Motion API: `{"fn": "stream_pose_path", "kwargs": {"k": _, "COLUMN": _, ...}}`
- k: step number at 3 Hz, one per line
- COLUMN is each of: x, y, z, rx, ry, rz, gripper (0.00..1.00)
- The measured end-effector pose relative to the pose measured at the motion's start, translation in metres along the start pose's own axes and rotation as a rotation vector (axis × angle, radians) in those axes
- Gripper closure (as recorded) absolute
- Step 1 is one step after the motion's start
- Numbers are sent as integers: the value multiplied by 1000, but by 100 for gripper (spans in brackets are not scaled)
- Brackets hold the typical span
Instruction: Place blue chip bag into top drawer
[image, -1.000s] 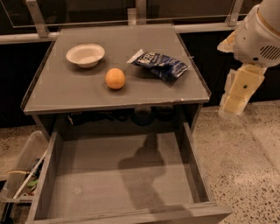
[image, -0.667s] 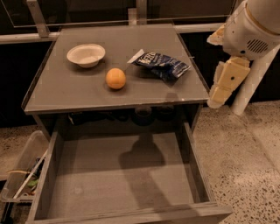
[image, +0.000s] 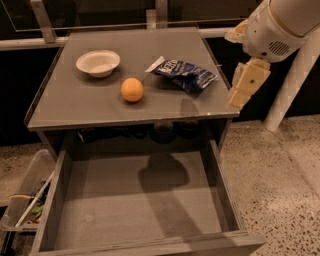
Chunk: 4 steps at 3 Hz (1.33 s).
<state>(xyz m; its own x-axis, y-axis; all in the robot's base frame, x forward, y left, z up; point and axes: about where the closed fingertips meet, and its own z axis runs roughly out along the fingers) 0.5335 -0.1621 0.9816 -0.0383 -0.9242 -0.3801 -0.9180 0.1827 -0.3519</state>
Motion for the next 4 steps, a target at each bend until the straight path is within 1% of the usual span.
{"fn": "stream_pose_path", "kwargs": {"k": 1, "x": -9, "y": -18, "z": 18, "rx": 21, "ry": -13, "rz": -40, "gripper": 0}}
{"fn": "stream_pose_path", "kwargs": {"k": 2, "x": -14, "y": -45, "z": 40, "rx": 72, "ry": -37, "rz": -67, "gripper": 0}}
{"fn": "stream_pose_path", "kwargs": {"k": 3, "x": -8, "y": -74, "z": 61, "rx": 125, "ry": -87, "rz": -76, "gripper": 0}}
{"fn": "stream_pose_path", "kwargs": {"k": 4, "x": 9, "y": -100, "z": 81, "rx": 142, "ry": -160, "rz": -20, "gripper": 0}}
